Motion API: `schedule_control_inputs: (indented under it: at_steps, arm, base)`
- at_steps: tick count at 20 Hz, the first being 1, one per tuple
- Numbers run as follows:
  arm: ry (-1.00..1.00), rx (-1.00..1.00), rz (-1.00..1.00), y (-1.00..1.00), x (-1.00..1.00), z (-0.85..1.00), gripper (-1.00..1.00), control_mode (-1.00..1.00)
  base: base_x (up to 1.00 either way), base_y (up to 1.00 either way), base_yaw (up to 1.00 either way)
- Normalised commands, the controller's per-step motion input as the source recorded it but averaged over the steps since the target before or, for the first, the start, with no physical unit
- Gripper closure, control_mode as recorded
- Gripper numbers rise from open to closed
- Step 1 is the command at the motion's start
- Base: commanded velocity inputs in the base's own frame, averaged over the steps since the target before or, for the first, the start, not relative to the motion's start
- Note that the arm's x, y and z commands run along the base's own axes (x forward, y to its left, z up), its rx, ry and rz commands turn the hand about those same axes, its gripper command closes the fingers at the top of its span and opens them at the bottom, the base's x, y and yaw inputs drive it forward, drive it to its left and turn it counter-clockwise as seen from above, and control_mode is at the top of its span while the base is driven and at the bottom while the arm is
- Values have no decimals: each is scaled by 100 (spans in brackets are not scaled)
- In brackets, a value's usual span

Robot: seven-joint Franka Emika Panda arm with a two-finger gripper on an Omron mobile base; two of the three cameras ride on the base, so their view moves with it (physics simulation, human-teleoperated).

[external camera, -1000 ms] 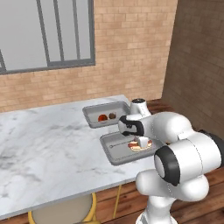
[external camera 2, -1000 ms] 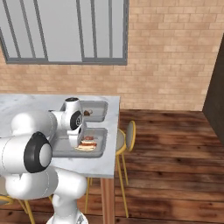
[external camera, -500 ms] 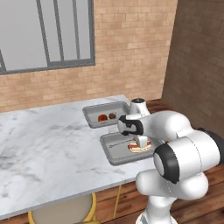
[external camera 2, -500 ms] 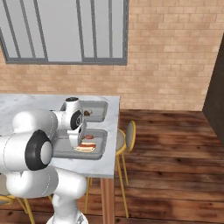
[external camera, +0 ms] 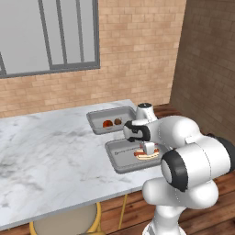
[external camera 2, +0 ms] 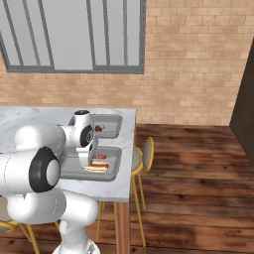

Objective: Place the cold items (tomato and mushroom) from the fridge in one tupperware on the dining counter. Place the warm items (kebab skewer and hot dog) in the stove area in another tupperware.

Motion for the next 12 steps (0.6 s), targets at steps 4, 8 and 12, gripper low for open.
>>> schedule_control_inputs:
  at_steps: [4, 8, 12]
  arm:
    - [0, 0, 0, 0, 0, -1, -100, -100]
    - [0, 0, 0, 0, 0, 0, -100, -100]
    - [2, 0, 0, 1, -3, 1, -100, -100]
  base:
    - [0, 0, 0]
    - [0, 0, 0]
    - [0, 0, 0]
